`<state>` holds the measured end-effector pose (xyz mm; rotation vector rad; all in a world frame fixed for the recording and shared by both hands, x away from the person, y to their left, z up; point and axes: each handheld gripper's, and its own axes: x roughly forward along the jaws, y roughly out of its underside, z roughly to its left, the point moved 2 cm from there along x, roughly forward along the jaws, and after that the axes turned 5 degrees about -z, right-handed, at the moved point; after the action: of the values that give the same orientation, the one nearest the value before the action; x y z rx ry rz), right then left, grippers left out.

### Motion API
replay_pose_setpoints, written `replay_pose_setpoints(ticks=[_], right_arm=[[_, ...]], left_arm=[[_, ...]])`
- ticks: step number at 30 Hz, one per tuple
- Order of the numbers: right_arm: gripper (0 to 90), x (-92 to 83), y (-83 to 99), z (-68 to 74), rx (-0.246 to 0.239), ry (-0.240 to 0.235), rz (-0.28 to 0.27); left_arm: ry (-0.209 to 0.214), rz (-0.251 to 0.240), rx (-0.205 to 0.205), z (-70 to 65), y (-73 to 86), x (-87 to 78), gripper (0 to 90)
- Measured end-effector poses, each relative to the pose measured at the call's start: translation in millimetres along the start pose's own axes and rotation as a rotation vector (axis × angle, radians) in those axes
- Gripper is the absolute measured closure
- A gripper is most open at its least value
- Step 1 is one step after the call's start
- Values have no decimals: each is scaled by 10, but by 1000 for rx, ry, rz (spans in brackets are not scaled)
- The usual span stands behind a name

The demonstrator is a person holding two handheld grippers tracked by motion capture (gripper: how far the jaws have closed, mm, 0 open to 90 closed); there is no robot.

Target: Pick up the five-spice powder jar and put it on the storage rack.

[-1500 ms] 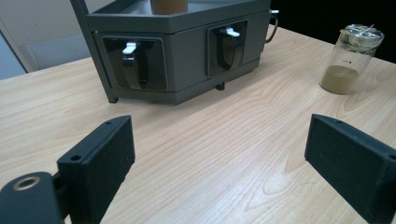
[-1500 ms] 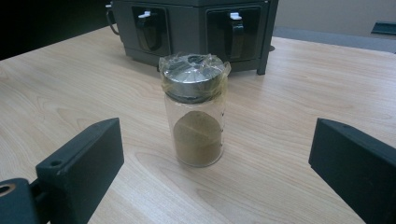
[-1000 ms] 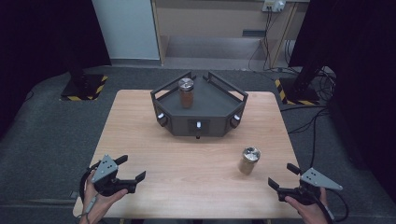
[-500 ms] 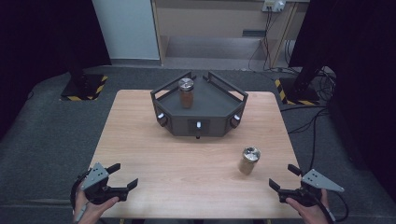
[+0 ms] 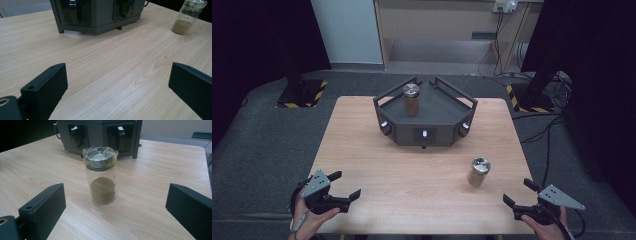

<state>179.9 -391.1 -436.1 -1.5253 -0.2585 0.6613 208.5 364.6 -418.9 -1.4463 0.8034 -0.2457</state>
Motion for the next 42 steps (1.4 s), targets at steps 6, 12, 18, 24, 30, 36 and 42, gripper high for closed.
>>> replay_pose_setpoints(ticks=[6, 12, 18, 24, 30, 36, 42], right_arm=[[34, -28, 12, -3, 5, 3, -3], [34, -15, 5, -5, 4, -1, 2], [34, -18, 8, -11, 7, 0, -1], [34, -12, 4, -7, 3, -2, 2], [34, -21, 7, -3, 4, 4, -1], [34, -21, 7, -4, 4, 2, -1], [34, -21, 9, -8, 7, 1, -1]], left_arm=[[-24, -8, 11, 6, -19, 21, 5], [-24, -30, 10, 9, -4, -13, 5], [-17, -110, 18, 15, 44, -80, 5], [-19, -158, 32, 3, 77, -126, 6], [-17, -148, 34, -3, 71, -124, 5], [-1, -124, 56, -26, 50, -99, 6], [12, -108, 69, -30, 35, -75, 7]])
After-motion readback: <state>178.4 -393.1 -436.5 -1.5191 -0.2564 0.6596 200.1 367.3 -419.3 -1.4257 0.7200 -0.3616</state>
